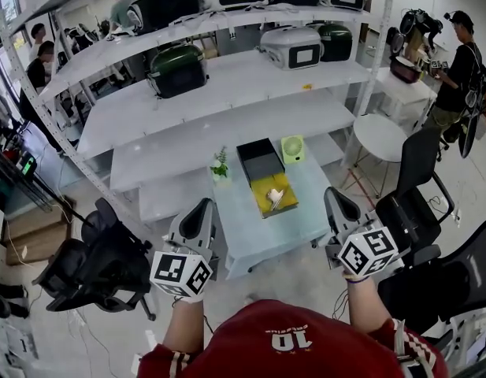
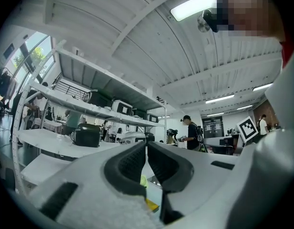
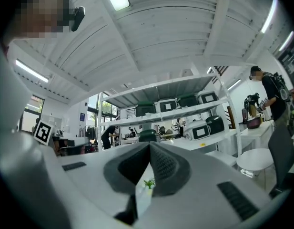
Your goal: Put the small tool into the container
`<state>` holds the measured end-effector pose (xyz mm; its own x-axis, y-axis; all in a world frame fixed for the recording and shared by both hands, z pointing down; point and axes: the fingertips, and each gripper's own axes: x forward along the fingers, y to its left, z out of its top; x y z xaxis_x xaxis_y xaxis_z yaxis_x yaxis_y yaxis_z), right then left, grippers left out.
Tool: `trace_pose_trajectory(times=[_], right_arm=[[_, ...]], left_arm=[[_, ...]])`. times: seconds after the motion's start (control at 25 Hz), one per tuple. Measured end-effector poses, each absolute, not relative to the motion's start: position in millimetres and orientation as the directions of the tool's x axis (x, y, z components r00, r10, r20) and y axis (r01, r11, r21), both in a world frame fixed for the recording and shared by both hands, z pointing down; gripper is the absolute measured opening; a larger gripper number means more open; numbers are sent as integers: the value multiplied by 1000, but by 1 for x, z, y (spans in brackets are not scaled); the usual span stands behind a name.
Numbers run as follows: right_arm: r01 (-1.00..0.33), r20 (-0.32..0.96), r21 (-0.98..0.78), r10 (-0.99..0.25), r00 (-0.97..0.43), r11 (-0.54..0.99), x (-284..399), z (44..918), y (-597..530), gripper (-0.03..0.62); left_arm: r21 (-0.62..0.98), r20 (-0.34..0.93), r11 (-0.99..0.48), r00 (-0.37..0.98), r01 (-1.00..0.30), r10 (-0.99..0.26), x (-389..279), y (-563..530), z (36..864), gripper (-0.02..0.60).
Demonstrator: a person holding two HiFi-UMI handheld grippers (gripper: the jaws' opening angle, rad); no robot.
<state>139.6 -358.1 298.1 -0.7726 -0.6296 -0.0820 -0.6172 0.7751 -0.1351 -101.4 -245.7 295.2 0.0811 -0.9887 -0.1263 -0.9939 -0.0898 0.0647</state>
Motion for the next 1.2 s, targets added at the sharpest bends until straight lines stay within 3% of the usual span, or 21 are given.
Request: trace_pose_trajectory(times=[1.2], right_arm=[[-607, -77, -96, -613, -786, 789, 129, 298, -359, 3]], left_arm=[[112, -136, -120, 105, -986, -985, -100, -251, 298, -5]])
